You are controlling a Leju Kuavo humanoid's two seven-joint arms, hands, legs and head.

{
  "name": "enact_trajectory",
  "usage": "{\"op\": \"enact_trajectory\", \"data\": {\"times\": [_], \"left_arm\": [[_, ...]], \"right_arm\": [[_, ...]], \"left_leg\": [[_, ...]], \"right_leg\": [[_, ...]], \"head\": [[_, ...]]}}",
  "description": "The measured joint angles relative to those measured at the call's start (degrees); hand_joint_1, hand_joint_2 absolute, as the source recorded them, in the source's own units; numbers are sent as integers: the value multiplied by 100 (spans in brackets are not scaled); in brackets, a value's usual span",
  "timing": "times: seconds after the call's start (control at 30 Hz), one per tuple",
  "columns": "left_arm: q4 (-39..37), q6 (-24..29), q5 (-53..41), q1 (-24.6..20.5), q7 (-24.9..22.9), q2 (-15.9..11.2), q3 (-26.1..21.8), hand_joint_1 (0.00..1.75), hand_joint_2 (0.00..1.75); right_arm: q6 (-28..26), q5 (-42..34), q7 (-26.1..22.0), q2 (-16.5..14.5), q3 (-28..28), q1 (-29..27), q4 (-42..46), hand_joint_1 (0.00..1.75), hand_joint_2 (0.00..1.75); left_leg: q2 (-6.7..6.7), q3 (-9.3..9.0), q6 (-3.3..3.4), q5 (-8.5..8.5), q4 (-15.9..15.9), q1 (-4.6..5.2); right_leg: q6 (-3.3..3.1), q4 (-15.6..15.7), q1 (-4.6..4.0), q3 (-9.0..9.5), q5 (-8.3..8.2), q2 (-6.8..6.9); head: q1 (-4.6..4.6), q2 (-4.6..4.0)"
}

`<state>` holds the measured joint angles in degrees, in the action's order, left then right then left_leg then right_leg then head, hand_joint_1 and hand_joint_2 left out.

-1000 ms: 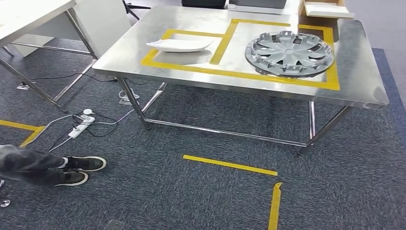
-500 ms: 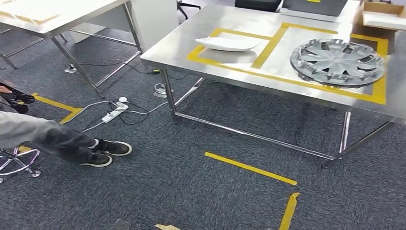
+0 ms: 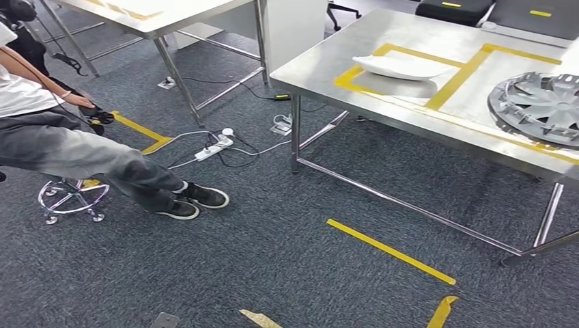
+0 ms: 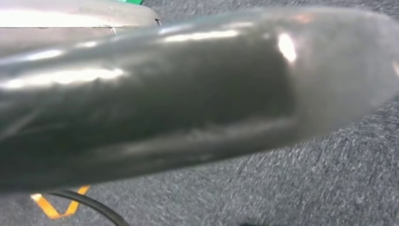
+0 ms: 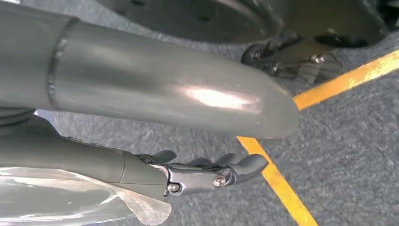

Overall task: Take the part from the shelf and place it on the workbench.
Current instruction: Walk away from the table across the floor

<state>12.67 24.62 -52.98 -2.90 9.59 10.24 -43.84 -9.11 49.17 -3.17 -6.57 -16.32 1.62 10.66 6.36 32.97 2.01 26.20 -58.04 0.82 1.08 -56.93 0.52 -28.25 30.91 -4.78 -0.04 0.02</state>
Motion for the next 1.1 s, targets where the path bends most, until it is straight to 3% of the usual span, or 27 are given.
{"op": "enact_trajectory", "data": {"times": [0.07,0.13,0.2,0.27,0.3,0.37,0.43,0.5,0.57,0.63,0.7,0.77,0.8,0.83,0.87,0.93,1.0,1.07,1.1], "left_arm": [[-1,-17,4,15,62,-2,-15,0,0],[-2,-29,32,22,139,-6,-40,0,0],[-2,-31,57,2,195,-3,-68,0,0],[-2,-32,66,-9,217,-3,-93,0,0],[-2,-32,69,-3,224,-3,-102,0,0],[-2,-32,73,8,234,-3,-111,0,0],[-2,-32,73,-8,242,1,-114,0,0],[-3,-33,72,-31,243,9,-119,0,0],[-4,-34,85,-14,213,5,-139,0,0],[-3,-27,106,16,167,-5,-171,0,0],[-3,-21,116,11,148,-6,-193,0,0],[-4,-22,117,1,146,-4,-204,0,0],[-4,-22,119,3,146,-4,-209,0,0],[-4,-22,120,6,144,-5,-215,0,0],[-4,-23,121,8,142,-4,-223,0,0],[-4,-31,122,2,136,1,-240,0,0],[-4,-48,121,-6,125,9,-250,0,0],[-4,-66,117,7,119,11,-256,0,0],[-4,-72,116,17,123,9,-258,0,0]], "right_arm": [[-13,36,-26,-12,13,2,1,0,0],[-61,-13,-116,-44,19,3,2,0,0],[-102,-71,-201,-75,17,-4,3,0,0],[-124,-85,-230,-85,15,-15,3,0,0],[-133,-87,-234,-85,13,-13,3,0,0],[-146,-89,-240,-88,9,1,3,0,0],[-146,-85,-243,-93,8,11,3,0,0],[-145,-63,-223,-95,8,18,3,0,0],[-139,-36,-190,-95,8,35,4,0,0],[-130,-36,-169,-96,8,45,5,0,0],[-127,-52,-165,-97,8,30,5,0,0],[-127,-63,-163,-97,8,2,5,0,0],[-127,-65,-162,-97,8,-6,5,0,0],[-127,-69,-162,-97,8,-9,5,0,0],[-127,-76,-161,-97,8,-7,5,0,0],[-121,-90,-158,-97,4,-1,4,0,0],[-105,-72,-150,-97,1,9,3,0,0],[-89,-26,-140,-97,-3,18,4,0,0],[-84,-6,-140,-98,-5,21,4,0,0]], "left_leg": [[76,70,-79,-39,-9,-17],[-141,197,-148,133,-252,-9],[-448,468,-223,514,-904,-36],[-546,687,-293,745,-1492,-97],[-567,686,-321,724,-1551,-132],[-659,401,-371,426,-1084,-198],[-879,13,-378,178,-360,-199],[-993,-124,-286,155,-38,-154],[-898,-94,-161,155,-18,-125],[-788,-86,-73,130,3,-112],[-675,-73,0,110,13,-90],[-523,-55,45,100,8,-47],[-439,-53,54,98,6,-29],[-351,-56,57,96,2,-14],[-263,-61,58,96,-3,-6],[-102,-51,51,99,-30,5],[30,-5,13,88,-51,-4],[151,38,-50,61,-48,-23],[102,58,-80,83,-75,-19]], "right_leg": [[-42,57,5,22,-49,131],[-92,129,28,28,-117,296],[-110,153,25,25,-135,485],[-108,150,21,15,-133,682],[-106,149,21,12,-130,768],[-83,142,26,19,-119,917],[-12,116,11,10,-84,1045],[75,91,-5,11,-53,1161],[151,77,22,27,-29,1233],[197,-146,53,-79,146,991],[183,-833,51,-409,510,631],[140,-1569,30,-799,752,505],[112,-1686,17,-890,713,488],[82,-1567,5,-870,561,468],[47,-1240,-6,-747,328,414],[-8,-468,-6,-429,-35,140],[-20,-111,-3,-257,-109,-42],[-35,-52,-1,-206,-119,53],[-54,-22,7,-187,-137,126]], "head": [[-1,0],[-34,0],[-69,0],[-72,0],[-71,0],[-72,0],[-74,0],[-64,0],[-54,0],[-37,0],[-9,0],[2,0],[3,0],[2,0],[2,0],[1,0],[-2,0],[-2,0],[-5,0]]}}
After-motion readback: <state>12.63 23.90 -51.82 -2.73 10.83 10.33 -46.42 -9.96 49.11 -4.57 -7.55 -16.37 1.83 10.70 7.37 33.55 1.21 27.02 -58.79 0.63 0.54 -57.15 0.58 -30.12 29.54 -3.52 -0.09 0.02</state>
